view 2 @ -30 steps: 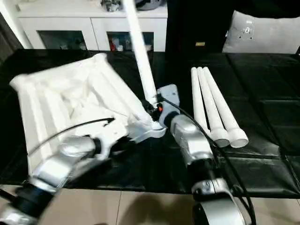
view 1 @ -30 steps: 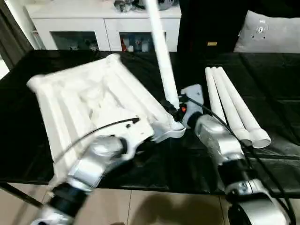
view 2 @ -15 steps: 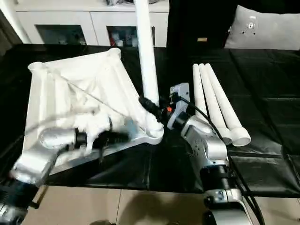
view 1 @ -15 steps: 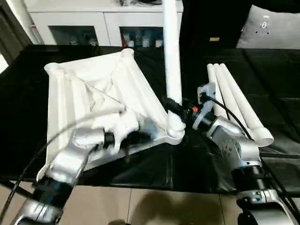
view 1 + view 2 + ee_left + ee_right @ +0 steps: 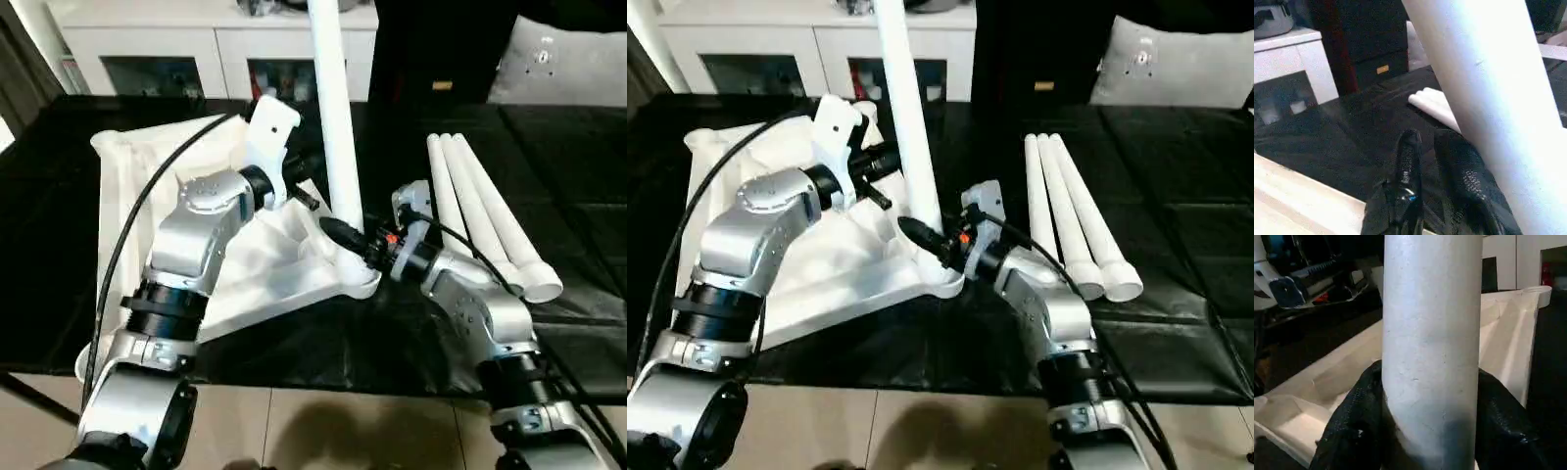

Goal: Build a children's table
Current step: Insert table leg to table base

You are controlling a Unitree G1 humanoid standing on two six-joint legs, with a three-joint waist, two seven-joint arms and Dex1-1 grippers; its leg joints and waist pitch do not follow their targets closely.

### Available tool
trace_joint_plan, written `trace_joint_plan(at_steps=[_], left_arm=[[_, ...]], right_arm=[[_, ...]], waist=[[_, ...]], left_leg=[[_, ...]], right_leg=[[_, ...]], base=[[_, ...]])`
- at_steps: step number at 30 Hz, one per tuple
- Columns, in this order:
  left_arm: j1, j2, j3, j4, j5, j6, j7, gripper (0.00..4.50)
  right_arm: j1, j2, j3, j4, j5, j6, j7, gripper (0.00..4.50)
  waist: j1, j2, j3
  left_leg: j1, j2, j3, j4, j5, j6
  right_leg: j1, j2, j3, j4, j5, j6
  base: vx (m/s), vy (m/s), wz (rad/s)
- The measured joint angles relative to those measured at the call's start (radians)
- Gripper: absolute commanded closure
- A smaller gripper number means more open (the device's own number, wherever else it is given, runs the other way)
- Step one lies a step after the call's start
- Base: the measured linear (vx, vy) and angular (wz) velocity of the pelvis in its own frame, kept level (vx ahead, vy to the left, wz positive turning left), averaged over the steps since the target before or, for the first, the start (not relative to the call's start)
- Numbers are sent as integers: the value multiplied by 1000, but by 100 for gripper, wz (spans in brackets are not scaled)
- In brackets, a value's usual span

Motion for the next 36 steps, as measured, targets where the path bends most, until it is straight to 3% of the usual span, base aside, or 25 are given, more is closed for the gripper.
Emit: trace_joint_plan(at_steps=[10, 19, 24, 28, 30, 36], left_arm=[[38, -24, -59, -166, -72, 24, -76, 380], [39, -22, -63, -186, -80, 22, -82, 380], [58, 36, -57, -151, -70, -5, -82, 364], [150, 113, -58, -121, -60, -4, -138, 345], [181, 135, -69, -101, -48, -2, -160, 305], [269, 210, -157, -110, -40, 10, -265, 283]], right_arm=[[7, -2, 2, 13, -40, -49, -21, 264], [-10, -17, -1, 25, -43, -30, -31, 264], [-10, -42, -7, 8, -27, 19, -30, 264], [-8, -66, -39, 5, -28, 19, -37, 264], [-7, -79, -43, -2, -28, 19, -41, 264], [-7, -107, -39, -22, -33, 20, -27, 264]], waist=[[7, 0, 0], [2, 0, 0], [-4, 1, 0], [-3, 1, 0], [-3, 1, 0], [-1, 1, 0]], left_leg=[[0, 1, 0, 1, 0, 0], [1, 1, 0, 1, 2, 1], [2, 1, 0, 1, 2, 1], [1, 2, 0, 1, 2, 1], [2, 2, 0, 1, 2, 1], [2, 2, 1, 2, 2, 1]], right_leg=[[0, 0, -1, 2, 0, 0], [0, 0, -1, 5, 0, 0], [0, 0, -1, 5, 0, 0], [0, 1, -1, 4, 0, 0], [0, 1, -1, 4, 0, 0], [0, 0, -1, 4, 0, 0]], base=[[0, 0, 0], [0, 0, 0], [0, 0, 0], [0, 0, 0], [0, 0, 0], [0, 0, 0]])
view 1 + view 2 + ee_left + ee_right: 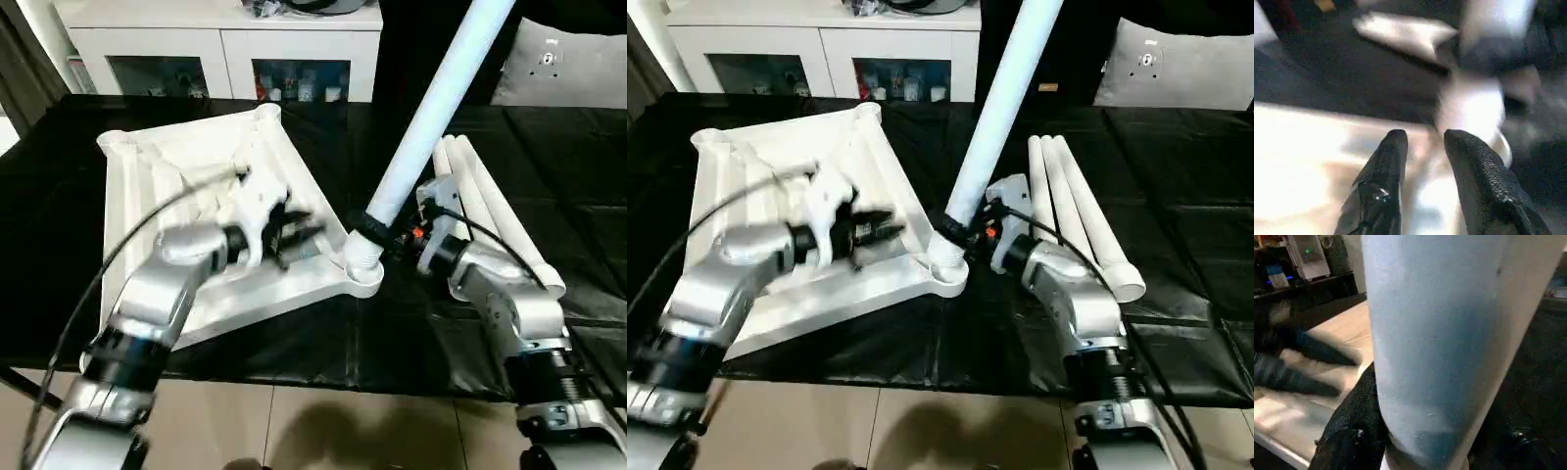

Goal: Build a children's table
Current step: Insert table leg to table base

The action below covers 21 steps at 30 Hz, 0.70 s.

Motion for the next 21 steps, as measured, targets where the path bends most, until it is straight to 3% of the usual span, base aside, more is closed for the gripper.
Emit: trace_joint_plan(at_steps=[8, 21], left_arm=[[47, 6, -85, 40, 13, -17, -84, 281], [32, 4, -111, 156, 80, -125, -60, 281]], right_arm=[[0, -6, 28, -19, -2, 26, 36, 264], [3, -15, 41, -31, -7, 28, 45, 264]], waist=[[-2, 0, 0], [-2, 1, 0]], left_leg=[[0, 1, 0, 0, 1, -2], [0, 1, 0, 0, 1, -2]], right_leg=[[0, 0, 0, 2, 0, 0], [0, 0, 0, 3, 0, 0]], base=[[0, 0, 0], [0, 0, 0]])
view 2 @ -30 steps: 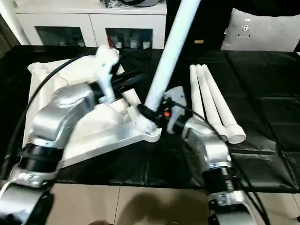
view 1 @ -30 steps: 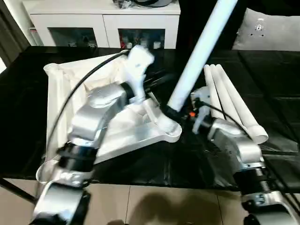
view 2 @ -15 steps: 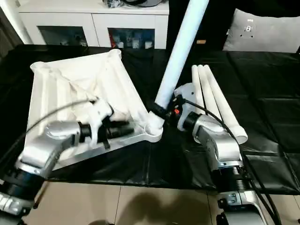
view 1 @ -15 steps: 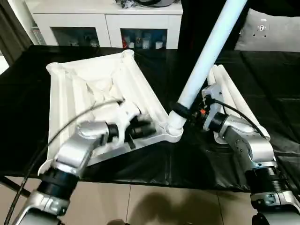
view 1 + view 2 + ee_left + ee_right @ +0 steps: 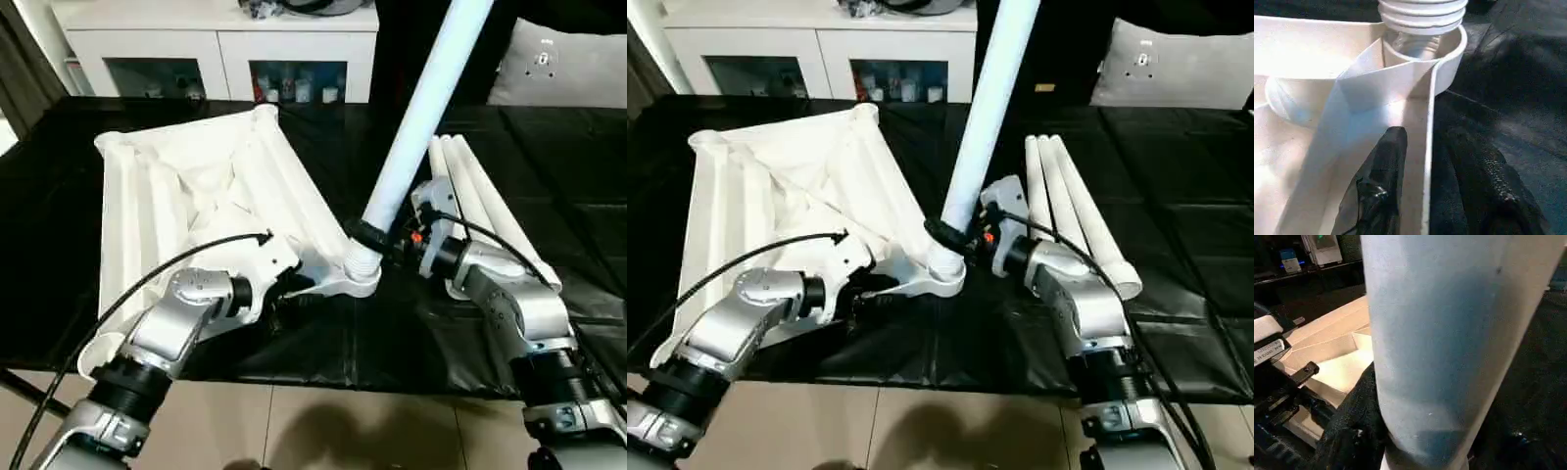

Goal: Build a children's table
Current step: Insert table leg to table base

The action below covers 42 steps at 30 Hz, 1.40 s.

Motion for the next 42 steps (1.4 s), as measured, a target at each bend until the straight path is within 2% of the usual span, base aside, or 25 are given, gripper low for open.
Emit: trace_joint_plan(at_steps=[1, 4, 6, 9, 13, 18, 27, 32, 37, 42], left_arm=[[-2, 0, 0, 5, 0, -3, 0, 311], [-11, 0, -1, 22, 2, -16, -3, 321], [-16, 0, 0, 32, 4, -25, -9, 360], [-15, 0, -1, 38, 7, -39, -14, 370], [-16, 4, -6, 42, 12, -48, -27, 409], [-30, 31, -44, 60, 59, -106, -37, 447], [-35, 45, -45, 75, 65, -124, -75, 450], [-34, 64, -46, 74, 61, -140, -125, 450], [-33, 65, -46, 75, 61, -147, -126, 450], [-34, 55, -41, 85, 66, -152, -122, 450]], right_arm=[[0, 0, 1, 0, 0, 0, 3, 264], [2, -5, 13, 0, -3, 2, 13, 264], [5, -8, 30, 0, -7, 6, 18, 264], [6, -16, 43, -6, -12, 18, 23, 264], [-4, -22, 57, -5, -31, 19, 35, 264], [-37, -40, 95, 8, -48, 39, 61, 264], [-97, -51, 128, 69, -78, 47, 96, 264], [-114, -49, 137, 104, -83, 47, 104, 264], [-115, -44, 133, 116, -77, 46, 107, 264], [-112, -33, 102, 141, -61, 47, 114, 264]], waist=[[0, 0, 0], [0, 0, 0], [0, 0, 0], [0, 0, 0], [0, 0, 0], [-1, 0, 0], [-4, 0, -1], [0, -1, -1], [0, -1, -1], [0, -1, -1]], left_leg=[[0, 0, 0, 0, 0, 0], [0, 0, 0, 0, 0, 0], [1, 0, 0, 0, 0, 0], [1, 0, 0, 0, 0, 0], [2, 0, 0, 0, 0, 0], [4, 0, 0, 0, 0, -1], [10, 1, 1, -1, -2, -4], [10, 1, 1, -1, -1, -4], [10, 1, 1, -1, -2, -5], [11, 0, 1, -1, -2, -6]], right_leg=[[0, 0, 0, 0, 0, 0], [0, 0, 0, 0, 0, 0], [0, 0, 0, 0, 0, 0], [1, 0, 0, 0, 0, 0], [2, 0, 0, 0, 0, 0], [4, 0, 0, 2, 0, 0], [8, 0, 0, 2, 0, 0], [8, 0, 0, 2, 0, 0], [8, 0, 0, 2, 0, 0], [9, 0, 0, 2, 0, 0]], base=[[0, 0, 0], [0, 0, 0], [0, 0, 0], [0, 0, 0], [0, 0, 0], [0, 0, 0], [0, 0, 0], [0, 0, 0], [0, 0, 0], [0, 0, 0]])
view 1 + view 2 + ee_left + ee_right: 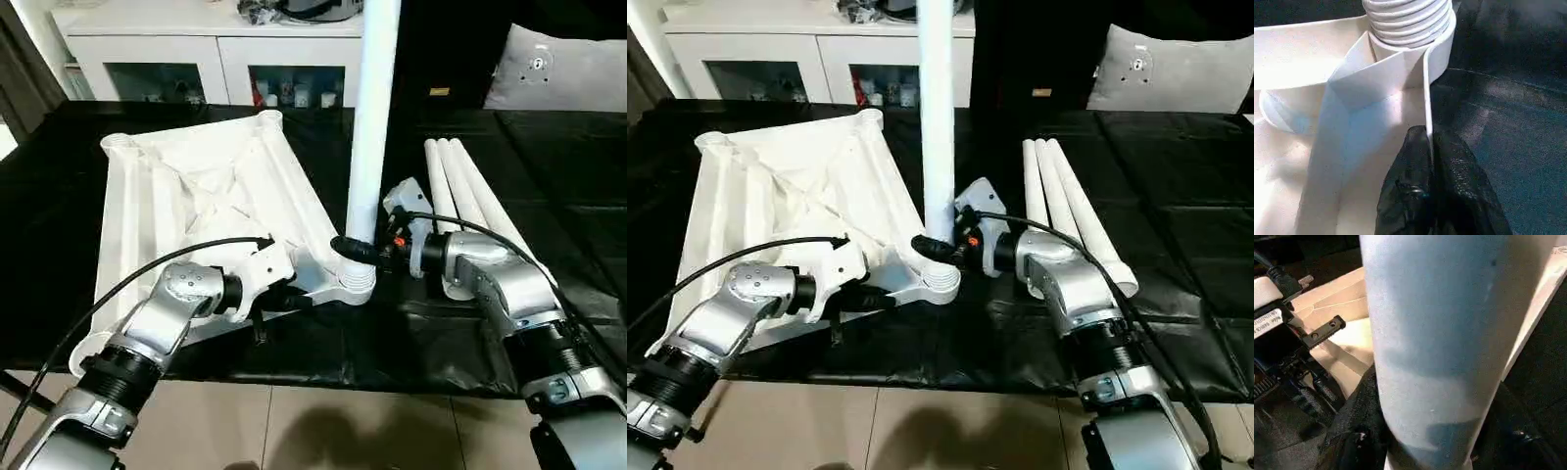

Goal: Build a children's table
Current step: Insert table leg to table base

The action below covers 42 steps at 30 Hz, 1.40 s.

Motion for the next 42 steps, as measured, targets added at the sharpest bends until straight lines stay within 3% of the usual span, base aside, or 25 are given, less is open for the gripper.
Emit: trace_joint_plan(at_steps=[10, 14, 19, 22, 25, 33, 42], left_arm=[[-1, -22, 16, 17, -13, 11, 3, 450], [-1, -35, 17, 32, -13, 11, 5, 450], [-1, -41, 17, 37, -15, 11, 7, 450], [-1, -41, 17, 39, -14, 10, 9, 450], [-1, -40, 17, 40, -8, 3, 7, 450], [-2, -17, 4, 42, 5, -16, -10, 450], [-67, -13, -15, 130, 22, -51, -55, 450]], right_arm=[[72, 68, -147, 48, 118, 3, -44, 264], [125, 82, -173, 28, 144, -39, -58, 264], [193, 100, -189, -12, 144, -129, -86, 264], [211, 102, -169, -33, 115, -183, -105, 264], [217, 76, -110, -68, 54, -226, -110, 264], [166, 28, 0, -72, -44, -246, -76, 264], [104, 18, 29, -2, -59, -238, -42, 264]], waist=[[3, 5, -2], [4, 17, -7], [6, 24, -9], [5, 26, -9], [4, 27, -9], [-3, 28, -10], [-3, 27, -10]], left_leg=[[0, 0, 0, 0, 0, 0], [1, 0, 0, 0, 0, 0], [1, 0, 0, -1, 0, 0], [1, 0, 0, -1, 0, 0], [1, 0, 0, -1, 0, 0], [7, 0, 0, -4, 0, -1], [10, 0, 0, -5, 0, -1]], right_leg=[[1, 0, 0, -1, 0, 0], [2, -1, 0, -3, 0, 0], [3, -1, -1, -4, 0, 0], [3, -1, 0, -4, 0, 0], [3, -1, 0, -4, 0, 0], [9, -1, -1, -8, -1, 1], [11, 0, -1, -9, 0, 0]], base=[[0, 0, 0], [0, 0, 0], [0, 0, 0], [0, 0, 0], [0, 0, 0], [0, 0, 0], [0, 0, 0]])
